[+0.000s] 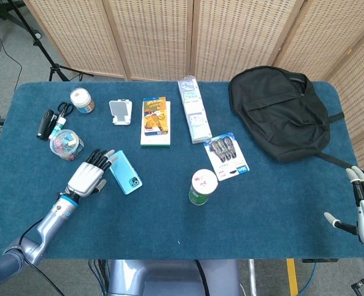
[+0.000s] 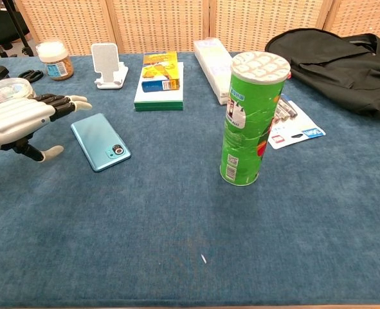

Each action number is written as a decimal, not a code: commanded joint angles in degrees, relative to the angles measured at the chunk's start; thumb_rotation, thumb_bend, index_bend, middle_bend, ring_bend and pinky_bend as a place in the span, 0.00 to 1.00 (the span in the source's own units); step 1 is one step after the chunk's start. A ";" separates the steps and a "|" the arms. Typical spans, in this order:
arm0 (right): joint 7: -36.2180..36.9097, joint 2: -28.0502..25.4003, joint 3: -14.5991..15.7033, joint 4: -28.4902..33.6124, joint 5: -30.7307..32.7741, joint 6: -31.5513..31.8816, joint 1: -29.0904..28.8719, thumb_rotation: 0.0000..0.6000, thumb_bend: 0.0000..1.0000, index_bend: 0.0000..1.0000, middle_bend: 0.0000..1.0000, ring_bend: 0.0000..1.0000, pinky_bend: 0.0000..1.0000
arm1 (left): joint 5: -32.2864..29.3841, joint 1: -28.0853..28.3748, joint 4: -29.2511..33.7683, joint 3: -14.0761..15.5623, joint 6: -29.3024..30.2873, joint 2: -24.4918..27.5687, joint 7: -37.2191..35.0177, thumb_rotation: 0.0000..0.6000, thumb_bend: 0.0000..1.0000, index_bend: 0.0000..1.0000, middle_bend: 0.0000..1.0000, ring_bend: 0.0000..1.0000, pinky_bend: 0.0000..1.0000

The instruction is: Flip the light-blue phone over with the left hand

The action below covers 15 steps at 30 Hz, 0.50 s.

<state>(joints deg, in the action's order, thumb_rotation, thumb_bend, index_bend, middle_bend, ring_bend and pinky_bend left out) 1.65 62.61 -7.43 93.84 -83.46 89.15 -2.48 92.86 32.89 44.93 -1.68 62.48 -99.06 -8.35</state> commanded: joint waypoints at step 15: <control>0.27 -0.03 -0.25 -0.09 0.53 -0.13 0.00 1.00 0.00 0.03 0.00 0.00 0.00 | -1.26 2.15 -6.59 -0.22 0.02 -5.22 0.63 1.00 0.43 0.01 0.00 0.00 0.00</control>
<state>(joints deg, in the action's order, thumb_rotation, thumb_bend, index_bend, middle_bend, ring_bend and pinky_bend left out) 1.92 62.57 -7.67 93.75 -82.93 89.03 -2.48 91.67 34.88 38.49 -1.91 62.61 -104.10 -7.83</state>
